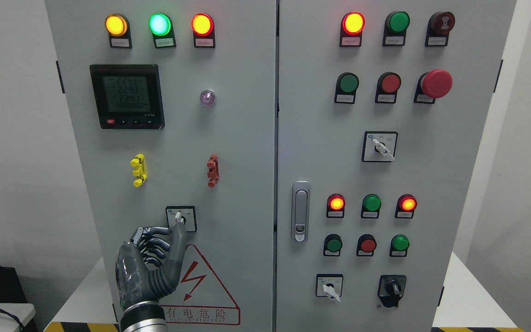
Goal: Turn on light switch 1
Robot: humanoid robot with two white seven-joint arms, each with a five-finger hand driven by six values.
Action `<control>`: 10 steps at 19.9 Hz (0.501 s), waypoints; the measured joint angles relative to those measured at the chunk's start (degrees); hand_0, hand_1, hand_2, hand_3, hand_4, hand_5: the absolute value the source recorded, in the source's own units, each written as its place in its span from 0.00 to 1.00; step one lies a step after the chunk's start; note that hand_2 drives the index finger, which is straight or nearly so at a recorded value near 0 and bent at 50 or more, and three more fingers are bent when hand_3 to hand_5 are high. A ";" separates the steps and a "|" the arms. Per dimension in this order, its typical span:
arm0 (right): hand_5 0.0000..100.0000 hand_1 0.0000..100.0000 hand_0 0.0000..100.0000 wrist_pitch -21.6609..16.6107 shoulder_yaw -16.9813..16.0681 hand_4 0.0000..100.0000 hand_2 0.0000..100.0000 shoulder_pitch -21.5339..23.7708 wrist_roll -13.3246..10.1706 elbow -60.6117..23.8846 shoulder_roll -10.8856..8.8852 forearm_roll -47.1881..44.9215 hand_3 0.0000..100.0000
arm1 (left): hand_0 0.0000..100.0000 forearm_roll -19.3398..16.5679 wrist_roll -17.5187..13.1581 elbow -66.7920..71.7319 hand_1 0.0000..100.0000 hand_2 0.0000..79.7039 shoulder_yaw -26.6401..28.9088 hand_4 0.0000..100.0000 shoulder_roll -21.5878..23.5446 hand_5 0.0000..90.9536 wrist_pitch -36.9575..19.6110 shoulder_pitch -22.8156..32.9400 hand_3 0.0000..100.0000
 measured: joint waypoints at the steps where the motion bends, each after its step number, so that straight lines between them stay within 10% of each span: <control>1: 0.00 0.39 0.12 0.00 0.00 0.00 0.00 0.00 0.00 0.00 0.00 0.00 0.00 | 0.16 0.00 0.00 0.02 0.37 0.65 -0.12 0.83 0.00 0.84 0.02 -0.04 0.79; 10: 0.00 0.39 0.12 0.00 0.00 0.00 0.00 0.00 -0.01 0.01 0.00 0.00 0.00 | 0.17 0.02 0.05 0.45 0.34 0.65 -0.81 0.83 -0.06 0.84 1.84 -0.27 0.80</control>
